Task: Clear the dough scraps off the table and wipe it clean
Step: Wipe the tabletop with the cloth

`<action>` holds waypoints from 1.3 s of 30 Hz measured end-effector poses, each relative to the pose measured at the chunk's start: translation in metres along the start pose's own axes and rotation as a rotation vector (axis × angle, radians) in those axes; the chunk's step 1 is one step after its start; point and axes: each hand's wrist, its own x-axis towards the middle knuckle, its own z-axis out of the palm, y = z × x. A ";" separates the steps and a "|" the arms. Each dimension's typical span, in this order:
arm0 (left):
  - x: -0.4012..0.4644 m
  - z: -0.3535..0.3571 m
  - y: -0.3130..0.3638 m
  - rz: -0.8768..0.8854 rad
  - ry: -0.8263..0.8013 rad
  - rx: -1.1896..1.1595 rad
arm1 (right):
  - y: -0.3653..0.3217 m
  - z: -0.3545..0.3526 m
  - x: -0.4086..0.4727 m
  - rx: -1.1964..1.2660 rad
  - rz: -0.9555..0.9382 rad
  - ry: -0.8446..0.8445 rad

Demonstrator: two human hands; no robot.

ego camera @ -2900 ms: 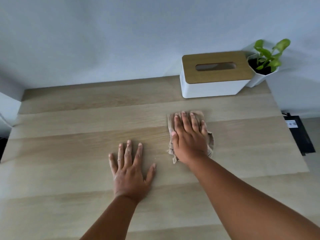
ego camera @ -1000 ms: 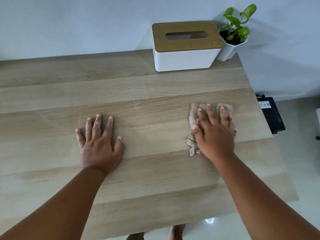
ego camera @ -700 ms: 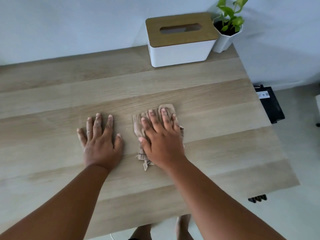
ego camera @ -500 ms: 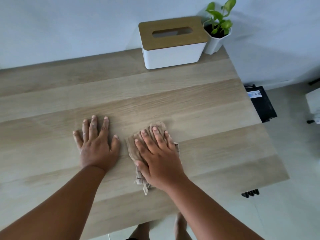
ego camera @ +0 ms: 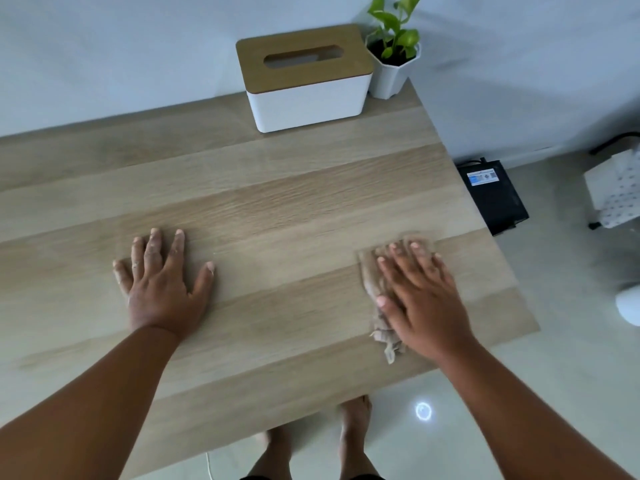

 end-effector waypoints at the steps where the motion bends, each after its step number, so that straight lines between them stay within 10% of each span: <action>1: 0.000 0.000 -0.001 0.001 0.001 0.003 | 0.018 -0.003 -0.002 -0.007 0.064 -0.006; 11: -0.004 0.000 0.006 -0.011 0.036 0.003 | 0.036 -0.011 0.009 0.033 0.318 -0.015; 22: -0.047 0.015 0.055 -0.006 0.076 -0.027 | -0.175 0.005 -0.026 0.247 -0.249 0.015; 39: -0.121 0.022 0.099 -0.008 -0.005 -0.016 | 0.048 -0.002 -0.048 0.056 -0.190 0.055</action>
